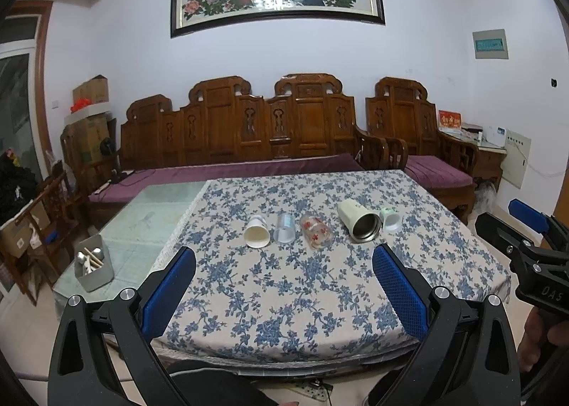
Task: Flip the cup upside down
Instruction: 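Move the right tool to the striped paper cup and close around it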
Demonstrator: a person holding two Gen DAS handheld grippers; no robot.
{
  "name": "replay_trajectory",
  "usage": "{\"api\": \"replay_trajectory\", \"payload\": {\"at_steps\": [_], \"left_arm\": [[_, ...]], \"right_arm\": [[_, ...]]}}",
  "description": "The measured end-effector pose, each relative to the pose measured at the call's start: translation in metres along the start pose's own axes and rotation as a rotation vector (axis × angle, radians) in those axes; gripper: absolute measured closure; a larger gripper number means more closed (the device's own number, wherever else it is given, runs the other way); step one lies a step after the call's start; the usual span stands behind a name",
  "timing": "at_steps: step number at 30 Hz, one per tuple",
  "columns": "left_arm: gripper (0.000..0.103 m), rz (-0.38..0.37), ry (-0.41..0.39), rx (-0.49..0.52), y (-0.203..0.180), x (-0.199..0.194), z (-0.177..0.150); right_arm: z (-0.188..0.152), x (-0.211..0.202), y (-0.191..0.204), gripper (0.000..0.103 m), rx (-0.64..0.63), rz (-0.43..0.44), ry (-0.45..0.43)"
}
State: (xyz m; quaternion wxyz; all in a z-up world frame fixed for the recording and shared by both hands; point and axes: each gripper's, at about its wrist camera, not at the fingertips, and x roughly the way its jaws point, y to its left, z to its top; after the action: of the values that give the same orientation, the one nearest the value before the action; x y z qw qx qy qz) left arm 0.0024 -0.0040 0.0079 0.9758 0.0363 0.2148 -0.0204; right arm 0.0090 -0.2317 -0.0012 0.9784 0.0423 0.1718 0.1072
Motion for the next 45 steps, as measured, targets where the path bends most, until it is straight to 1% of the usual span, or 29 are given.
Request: {"api": "replay_trajectory", "payload": {"at_steps": [6,9,16,20,24,25,27,29,36,38,42,44,45], "left_arm": [[0.007,-0.009,0.063,0.009,0.01,0.035,0.0],[0.007,-0.011,0.104,0.022,0.016,0.058,0.0],[0.007,0.014,0.196,0.051,0.034,0.116,0.003],[0.007,-0.003,0.26,0.064,0.046,0.157,0.011],[0.007,-0.007,0.301,0.093,0.05,0.194,0.017],[0.007,-0.018,0.321,0.095,0.052,0.208,0.02],[0.007,-0.046,0.36,0.07,0.057,0.231,0.022],[0.007,-0.05,0.388,0.051,0.062,0.252,0.025],[0.007,-0.071,0.459,0.067,0.065,0.322,0.031],[0.007,-0.067,0.473,0.071,0.067,0.34,0.033],[0.007,-0.059,0.509,0.099,0.065,0.387,0.036],[0.009,-0.068,0.53,0.093,0.066,0.405,0.035],[0.012,-0.077,0.551,0.074,0.068,0.42,0.034]], "right_arm": [[-0.004,0.029,-0.008,0.003,0.014,0.01,0.038],[-0.006,0.05,-0.011,0.003,0.01,0.009,0.055],[-0.007,0.11,-0.014,0.003,-0.044,0.008,0.111],[-0.007,0.15,-0.02,0.003,-0.045,0.024,0.149],[-0.008,0.186,-0.022,0.003,-0.058,0.038,0.187],[-0.009,0.198,-0.023,0.003,-0.062,0.042,0.203],[-0.01,0.216,-0.023,0.005,-0.07,0.048,0.228],[-0.011,0.236,-0.023,0.005,-0.076,0.061,0.253],[-0.022,0.302,-0.02,0.007,-0.091,0.096,0.355],[-0.026,0.315,-0.018,0.007,-0.102,0.102,0.376],[-0.036,0.339,-0.013,0.007,-0.123,0.121,0.42],[-0.042,0.349,-0.011,0.007,-0.13,0.133,0.437],[-0.044,0.352,-0.011,0.007,-0.131,0.136,0.443]]}}
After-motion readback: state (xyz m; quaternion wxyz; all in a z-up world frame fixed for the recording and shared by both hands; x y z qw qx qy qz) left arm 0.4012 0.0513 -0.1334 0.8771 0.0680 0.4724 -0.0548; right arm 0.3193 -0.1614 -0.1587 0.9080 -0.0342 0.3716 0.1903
